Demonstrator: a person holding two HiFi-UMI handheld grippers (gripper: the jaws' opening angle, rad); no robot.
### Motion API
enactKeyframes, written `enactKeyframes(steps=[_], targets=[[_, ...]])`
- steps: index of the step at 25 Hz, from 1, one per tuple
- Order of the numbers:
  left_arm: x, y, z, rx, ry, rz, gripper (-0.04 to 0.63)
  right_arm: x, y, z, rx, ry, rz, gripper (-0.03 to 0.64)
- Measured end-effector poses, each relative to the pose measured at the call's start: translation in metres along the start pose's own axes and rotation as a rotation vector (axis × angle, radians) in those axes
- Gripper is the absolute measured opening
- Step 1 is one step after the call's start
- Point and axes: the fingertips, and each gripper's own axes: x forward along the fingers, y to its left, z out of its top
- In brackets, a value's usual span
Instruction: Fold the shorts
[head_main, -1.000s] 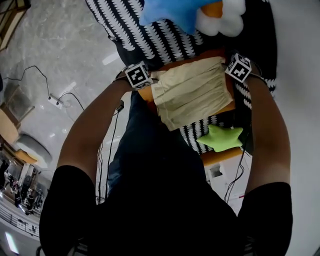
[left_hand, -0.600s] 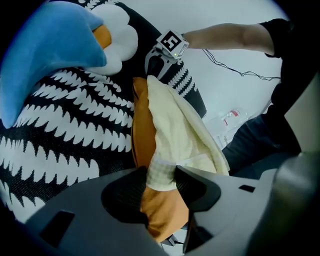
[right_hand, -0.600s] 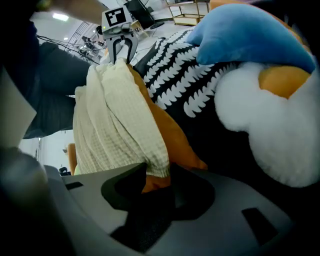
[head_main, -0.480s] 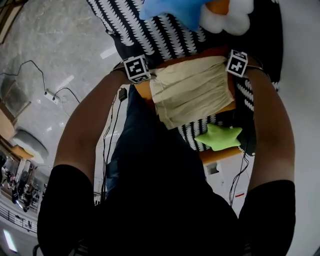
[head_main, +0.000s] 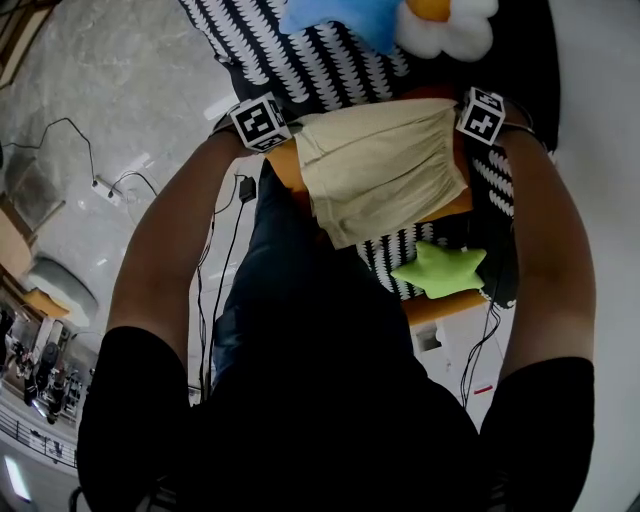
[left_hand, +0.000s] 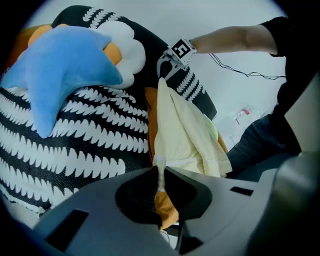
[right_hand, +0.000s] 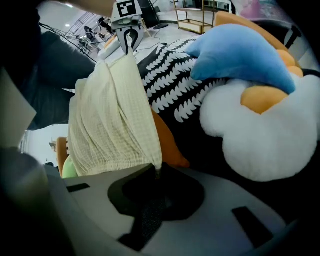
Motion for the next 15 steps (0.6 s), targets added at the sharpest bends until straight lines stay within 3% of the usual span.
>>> enactKeyframes(steps=[8,15], targets=[[-0.038,-0.005,0.000,0.038,-0.034,0.154,0.043,-0.036,-0.001,0.006,-0.018,-0.058,-0.166,0.035],[-0.051,-0.056,0.006,0.082,-0.074,0.236,0.038,-0.058,0.038,-0.011,-0.038,-0.092,-0.258,0.035]])
